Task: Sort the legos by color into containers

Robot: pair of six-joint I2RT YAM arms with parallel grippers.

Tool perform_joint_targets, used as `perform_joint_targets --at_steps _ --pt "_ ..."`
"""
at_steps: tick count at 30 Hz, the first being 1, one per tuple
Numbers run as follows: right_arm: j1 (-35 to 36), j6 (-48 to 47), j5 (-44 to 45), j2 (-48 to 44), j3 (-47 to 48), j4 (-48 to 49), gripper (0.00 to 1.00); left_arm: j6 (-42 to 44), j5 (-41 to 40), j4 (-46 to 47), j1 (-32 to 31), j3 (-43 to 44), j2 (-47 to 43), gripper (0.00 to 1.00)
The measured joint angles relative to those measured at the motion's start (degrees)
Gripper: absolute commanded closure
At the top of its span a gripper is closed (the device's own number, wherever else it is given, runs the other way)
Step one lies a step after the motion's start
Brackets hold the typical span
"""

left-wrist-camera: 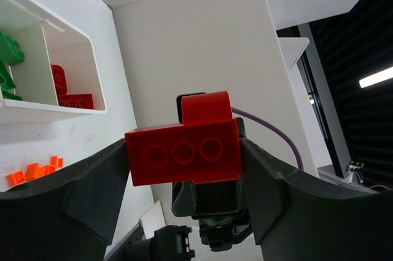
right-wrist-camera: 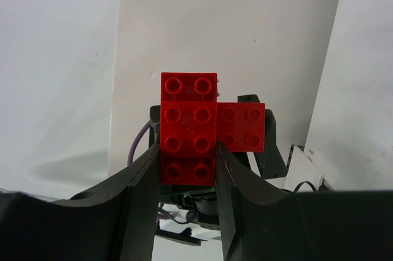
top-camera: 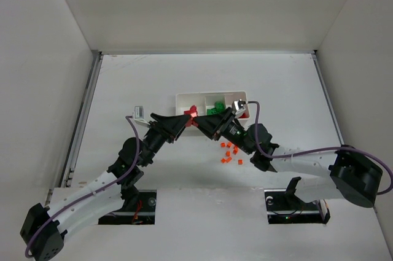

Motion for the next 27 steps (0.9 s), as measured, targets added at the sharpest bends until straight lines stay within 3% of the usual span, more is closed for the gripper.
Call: perform_joint_targets --at_steps 5,8,14,20,24,27 --pt "0.0 -0.22 0.0 0.04 -0.11 0.52 0.83 -0.72 0.2 0.04 0.33 0.0 -0.02 0.65" --pt "0.0 -0.22 -0.11 -0.04 -0.96 1.29 0.83 -0.74 1.16 -0.33 0.63 -0.02 -0.07 0.74" --pt "-0.33 -0.66 -0.76 -2.21 -3.91 0.96 0.83 -0.98 6.19 -1.79 2.05 -1.36 -1.29 0.8" --pt "-4.57 -2.01 -0.87 -9.16 -6.67 -3.13 0.83 -0.98 6.08 -2.16 7.19 -3.1 -4.74 0.82" --pt "-8.87 -5.57 -2.38 -14.56 -6.58 -9.18 0.83 -0.68 6.73 -4.22 9.01 -3.93 -6.03 0.82" --pt "-13.75 -11.23 -2.62 -17.53 -4.85 -19.65 0.83 0.63 7.67 -5.49 9.16 -4.0 -5.79 0.82"
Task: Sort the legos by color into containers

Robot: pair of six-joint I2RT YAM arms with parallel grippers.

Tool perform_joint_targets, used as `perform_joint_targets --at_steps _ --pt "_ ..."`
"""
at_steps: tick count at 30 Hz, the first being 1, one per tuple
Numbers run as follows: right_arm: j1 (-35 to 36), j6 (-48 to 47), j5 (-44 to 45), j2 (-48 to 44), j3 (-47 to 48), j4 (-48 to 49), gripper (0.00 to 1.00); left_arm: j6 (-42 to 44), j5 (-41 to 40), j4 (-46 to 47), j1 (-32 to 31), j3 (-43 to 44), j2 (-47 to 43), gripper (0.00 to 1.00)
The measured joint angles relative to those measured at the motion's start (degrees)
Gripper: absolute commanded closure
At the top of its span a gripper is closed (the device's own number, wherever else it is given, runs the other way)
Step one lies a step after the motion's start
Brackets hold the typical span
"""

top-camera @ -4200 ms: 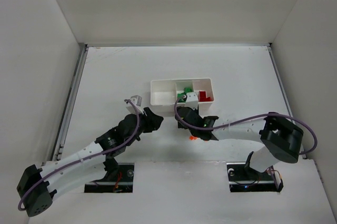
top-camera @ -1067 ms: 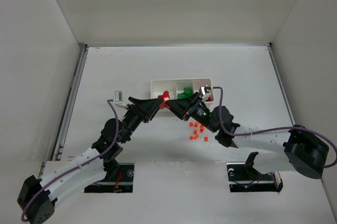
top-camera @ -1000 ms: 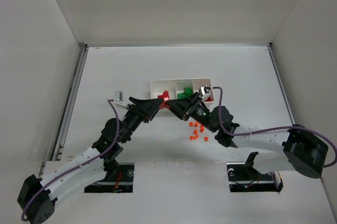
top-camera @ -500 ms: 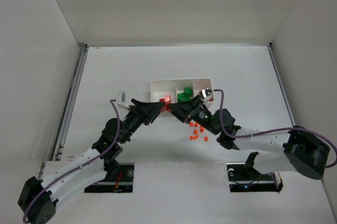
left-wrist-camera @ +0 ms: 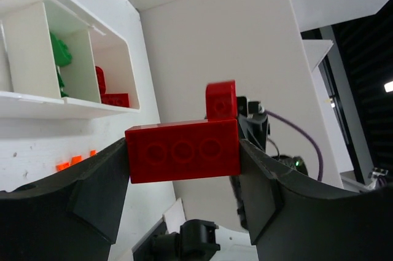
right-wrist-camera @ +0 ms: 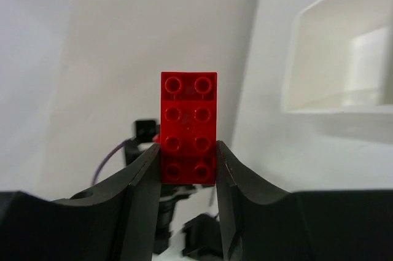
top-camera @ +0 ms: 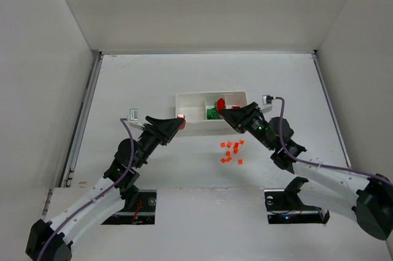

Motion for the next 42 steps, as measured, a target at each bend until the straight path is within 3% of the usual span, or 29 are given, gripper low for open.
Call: perform_joint_targets --at_steps 8,19,21,27,33,36,40,42 --pt "-3.37 -20.57 11.13 5.16 14.6 -29.27 0.83 6.29 -0.76 -2.45 -4.5 0.15 3.63 0.81" --pt "-3.1 -35.78 24.44 20.57 23.02 -42.07 0.8 16.22 -6.19 -5.62 -11.89 4.81 10.4 0.8" --pt "-3.1 -37.24 25.9 22.03 23.93 -42.58 0.75 17.49 -7.06 -5.79 -12.48 5.66 11.5 0.8" --pt "-3.26 -39.6 28.13 24.17 25.18 -42.18 0.45 20.04 -8.31 -6.14 -13.2 8.41 16.35 0.8" --pt "-4.17 -40.46 28.5 23.23 25.11 -40.98 0.36 21.2 -8.61 -6.1 -13.44 11.82 21.44 0.79" --pt "-4.42 -40.39 28.7 20.31 23.61 -39.65 0.47 21.84 -8.63 -6.1 -14.05 14.6 25.35 0.79" --pt "-4.37 -38.32 29.03 11.34 16.39 -36.98 0.8 23.54 -8.66 -6.1 -15.69 21.42 33.94 0.79" --pt "-4.52 -36.22 29.35 6.03 11.69 -36.22 0.84 24.76 -8.57 -6.1 -16.63 26.18 39.43 0.79"
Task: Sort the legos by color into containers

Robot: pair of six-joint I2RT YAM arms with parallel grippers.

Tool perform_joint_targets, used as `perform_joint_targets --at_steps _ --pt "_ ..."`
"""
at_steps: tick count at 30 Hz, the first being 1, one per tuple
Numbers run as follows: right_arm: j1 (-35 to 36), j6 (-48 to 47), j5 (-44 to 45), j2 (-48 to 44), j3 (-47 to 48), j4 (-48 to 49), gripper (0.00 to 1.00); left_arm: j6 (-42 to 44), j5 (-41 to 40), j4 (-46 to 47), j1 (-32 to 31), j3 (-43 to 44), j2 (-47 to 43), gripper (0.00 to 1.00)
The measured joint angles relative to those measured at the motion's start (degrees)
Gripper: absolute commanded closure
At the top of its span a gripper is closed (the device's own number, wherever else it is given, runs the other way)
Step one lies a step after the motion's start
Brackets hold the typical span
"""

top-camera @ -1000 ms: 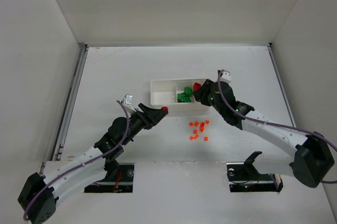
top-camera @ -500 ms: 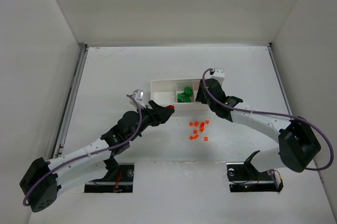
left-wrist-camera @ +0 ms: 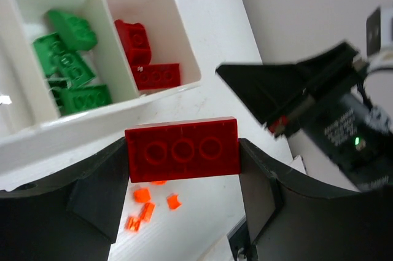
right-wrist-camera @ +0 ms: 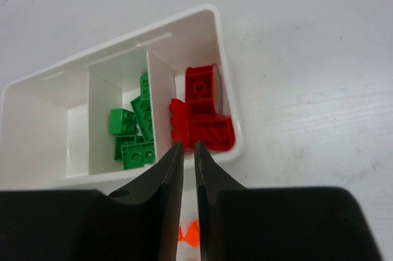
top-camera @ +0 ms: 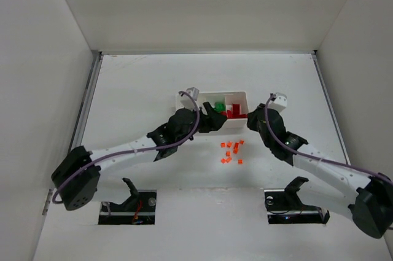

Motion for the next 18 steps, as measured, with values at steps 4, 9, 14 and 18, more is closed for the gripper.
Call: perform_joint_targets --at_steps 4,9,14,18 --pt "-0.48 4.02 1.27 -9.6 -8.87 0.0 0.81 2.34 0.22 -0.39 -0.9 9.64 10.8 0.78" --pt "-0.59 7.1 2.1 -16.48 -14.93 -0.09 0.55 4.72 0.24 -3.19 -0.68 21.7 23.71 0.77" --pt "-0.55 8.46 2.38 -19.87 -17.77 0.09 0.4 5.7 -0.09 -8.09 0.22 30.69 34.12 0.73" --pt "-0.48 8.74 2.4 -23.3 -19.58 0.02 0.35 6.84 -0.96 -12.28 0.57 35.23 38.64 0.49"
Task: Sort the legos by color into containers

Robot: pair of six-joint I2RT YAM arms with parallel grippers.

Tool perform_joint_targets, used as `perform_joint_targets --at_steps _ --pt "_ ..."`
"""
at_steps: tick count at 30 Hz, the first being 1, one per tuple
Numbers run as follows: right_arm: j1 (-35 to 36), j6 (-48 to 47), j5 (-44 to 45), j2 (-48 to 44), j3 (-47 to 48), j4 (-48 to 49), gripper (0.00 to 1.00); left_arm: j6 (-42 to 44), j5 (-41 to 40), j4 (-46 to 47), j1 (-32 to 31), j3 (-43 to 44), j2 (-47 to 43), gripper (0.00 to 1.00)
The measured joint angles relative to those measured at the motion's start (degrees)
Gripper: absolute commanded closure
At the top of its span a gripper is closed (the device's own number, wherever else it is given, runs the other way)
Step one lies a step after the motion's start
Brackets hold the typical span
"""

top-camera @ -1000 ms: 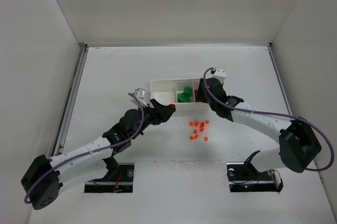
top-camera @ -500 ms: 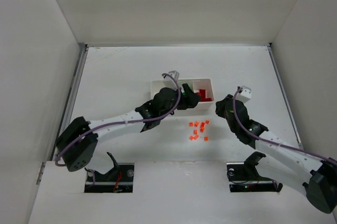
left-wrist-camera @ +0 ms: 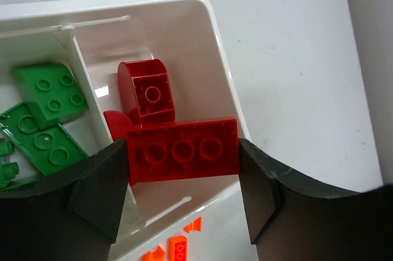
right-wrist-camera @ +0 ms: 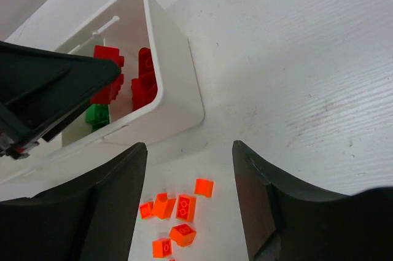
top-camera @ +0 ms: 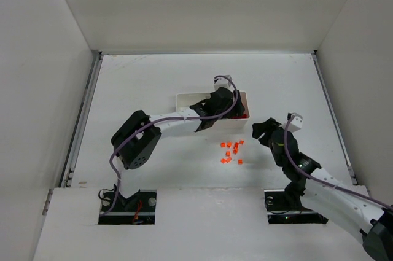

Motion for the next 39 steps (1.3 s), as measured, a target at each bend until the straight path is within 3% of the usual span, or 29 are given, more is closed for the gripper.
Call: perform_joint_targets --at_steps 4,11,13,14,16,18,19,23,27,29,35,39 --pt "0.31 -0.02 -0.11 -1.84 -0.35 0.02 0.34 1.38 -1.2 -2.16 -0.11 1.92 0.74 0.34" --pt "1.57 -0.02 -1.29 -0.02 -0.39 0.09 0.36 3.5 -2.82 -3.17 -0.63 1.57 -1.62 0.24" --pt "2.25 -0.02 -1.53 1.38 -0.39 0.09 0.43 3.82 -2.86 -3.15 -0.61 0.61 -3.76 0.24" --pt "2.69 -0.09 -1.62 2.1 -0.39 0.09 0.51 3.93 -2.86 -3.1 -0.57 0.15 -4.87 0.27" --pt "3.76 -0.13 -1.88 3.37 -0.39 0.04 0.65 4.0 -2.8 -2.64 -0.35 -0.9 -6.82 0.43" --pt "5.38 0.0 -2.03 4.59 -0.35 -0.11 0.73 4.33 -2.86 -1.64 -0.28 -2.91 -8.94 0.64" --pt "6.21 0.09 -2.16 5.22 -0.26 -0.33 0.75 4.33 -2.91 -1.03 -0.24 -4.37 -10.12 0.68" --pt "9.42 0.61 -2.56 9.27 1.07 -1.81 0.7 5.14 -2.86 1.49 -0.96 -13.05 -16.94 0.78" --pt "11.69 1.14 -3.32 15.15 3.28 -2.89 0.47 5.44 -3.15 3.76 -3.54 -23.5 -25.81 0.77" --pt "13.05 1.42 -3.58 17.53 4.09 -3.52 0.41 5.49 -3.39 4.59 -5.42 -28.26 -29.99 0.76" --pt "16.02 2.91 -4.13 21.75 6.03 -5.49 0.41 5.2 -4.79 7.02 -8.83 -39.06 -37.03 0.7" --pt "16.13 3.74 -4.22 25.51 8.0 -6.8 0.47 4.52 -5.33 8.87 -9.05 -43.74 -37.81 0.64"
